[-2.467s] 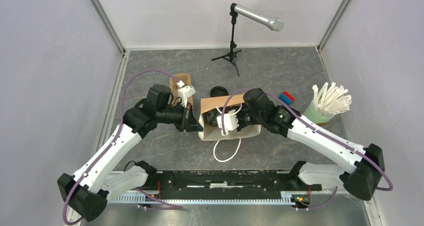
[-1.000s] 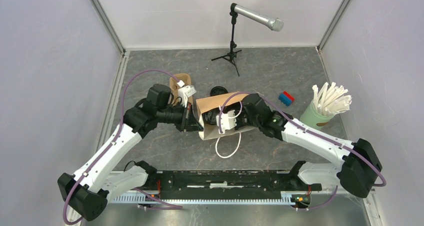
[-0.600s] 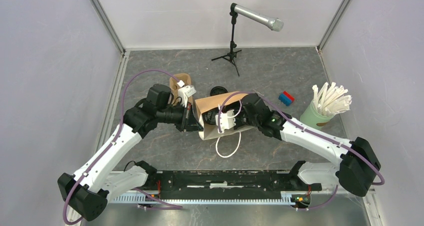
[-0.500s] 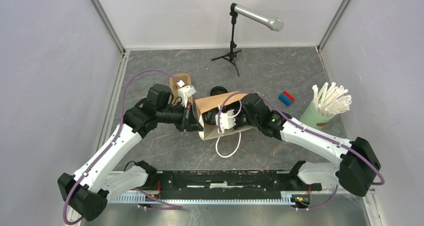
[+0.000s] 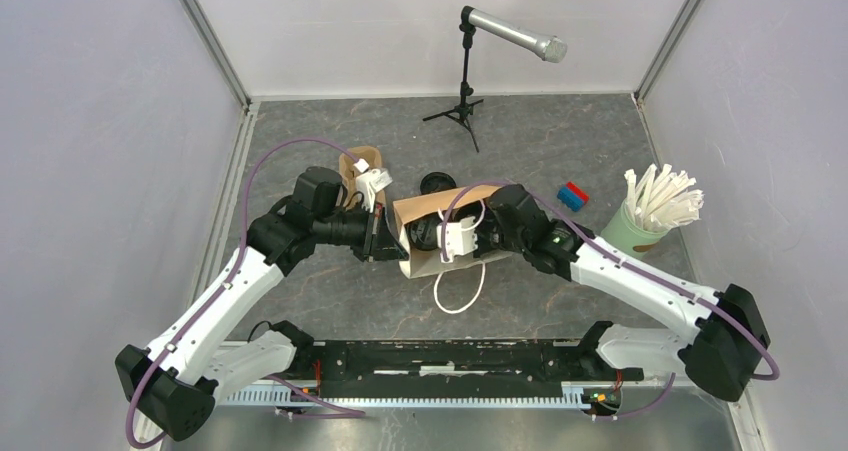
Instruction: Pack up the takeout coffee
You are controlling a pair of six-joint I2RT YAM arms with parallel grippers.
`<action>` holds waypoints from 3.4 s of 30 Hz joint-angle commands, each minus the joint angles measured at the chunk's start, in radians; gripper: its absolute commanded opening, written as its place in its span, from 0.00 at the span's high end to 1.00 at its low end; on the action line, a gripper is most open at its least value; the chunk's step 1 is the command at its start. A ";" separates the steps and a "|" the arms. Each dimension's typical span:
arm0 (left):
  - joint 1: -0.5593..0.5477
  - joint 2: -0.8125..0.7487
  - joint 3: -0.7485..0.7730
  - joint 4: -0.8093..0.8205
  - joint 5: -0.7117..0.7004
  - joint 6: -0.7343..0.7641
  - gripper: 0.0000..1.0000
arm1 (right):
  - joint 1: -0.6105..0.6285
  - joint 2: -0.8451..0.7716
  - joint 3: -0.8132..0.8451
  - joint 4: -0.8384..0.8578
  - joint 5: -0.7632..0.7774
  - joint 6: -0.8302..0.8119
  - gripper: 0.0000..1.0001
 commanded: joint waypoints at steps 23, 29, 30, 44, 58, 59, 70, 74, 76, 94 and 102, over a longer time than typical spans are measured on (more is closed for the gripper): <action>0.002 -0.016 0.057 0.127 0.067 -0.327 0.98 | -0.005 -0.112 0.392 -0.443 -0.245 0.126 0.82; 0.002 0.003 0.118 -0.007 -0.008 -0.329 0.98 | -0.005 -0.122 0.439 -0.431 -0.279 0.173 0.79; 0.003 0.013 0.131 -0.043 -0.022 -0.326 0.98 | -0.004 -0.122 0.449 -0.426 -0.286 0.183 0.78; 0.018 0.046 0.191 -0.219 -0.128 -0.348 0.93 | -0.005 -0.151 0.517 -0.328 -0.330 0.353 0.70; 0.037 0.111 0.390 -0.294 -0.215 -0.285 0.58 | -0.005 -0.239 0.367 0.094 0.008 0.895 0.45; 0.039 0.118 0.409 -0.296 -0.220 -0.275 0.58 | -0.005 -0.237 0.377 0.087 0.053 0.915 0.43; 0.046 0.137 0.608 -0.339 -0.355 -0.125 0.17 | -0.009 -0.120 0.614 -0.459 0.830 1.259 0.37; 0.046 0.108 0.626 -0.347 -0.382 -0.066 0.00 | -0.087 -0.048 0.707 -0.621 0.914 1.257 0.38; 0.046 0.090 0.630 -0.368 -0.402 -0.053 0.00 | -0.177 -0.015 0.761 -0.688 0.873 1.259 0.39; 0.046 -0.123 0.446 -0.430 -0.567 0.042 0.00 | -0.782 -0.009 0.651 -0.940 0.428 1.264 0.62; 0.046 -0.124 0.422 -0.431 -0.554 0.077 0.00 | -0.792 0.055 0.634 -0.861 0.414 1.072 0.63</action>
